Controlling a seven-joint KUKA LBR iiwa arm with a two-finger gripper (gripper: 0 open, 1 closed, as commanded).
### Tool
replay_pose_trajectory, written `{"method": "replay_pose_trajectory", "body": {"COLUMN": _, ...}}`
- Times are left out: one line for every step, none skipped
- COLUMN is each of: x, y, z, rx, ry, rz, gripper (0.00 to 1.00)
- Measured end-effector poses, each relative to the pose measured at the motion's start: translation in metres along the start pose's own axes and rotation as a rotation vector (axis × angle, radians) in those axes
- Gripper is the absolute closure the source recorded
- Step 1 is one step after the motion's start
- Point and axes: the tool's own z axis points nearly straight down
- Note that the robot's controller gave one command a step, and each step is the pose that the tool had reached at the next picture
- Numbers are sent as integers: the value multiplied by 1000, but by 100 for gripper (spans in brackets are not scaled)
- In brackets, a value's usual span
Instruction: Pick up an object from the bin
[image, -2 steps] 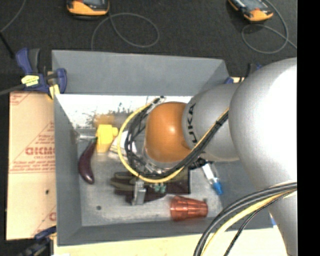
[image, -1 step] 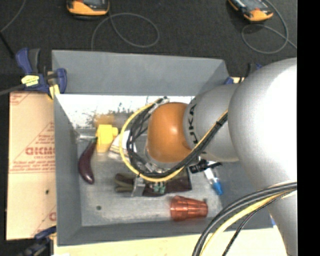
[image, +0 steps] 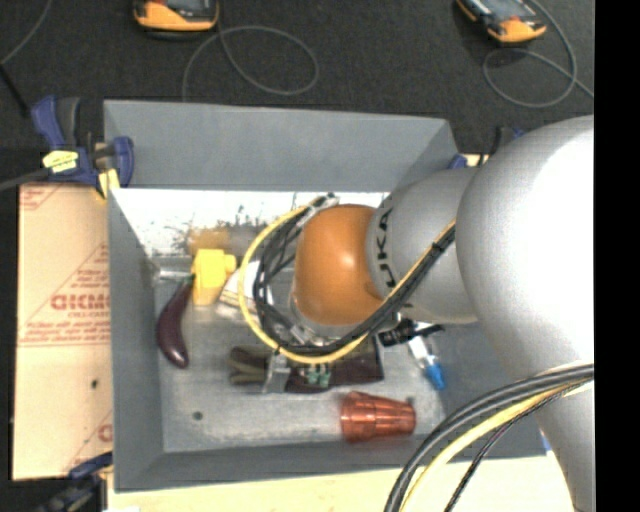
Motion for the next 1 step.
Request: {"method": "replay_pose_trajectory", "body": {"x": 1, "y": 0, "z": -4, "rx": 0, "ry": 2, "rz": 0, "gripper": 100}}
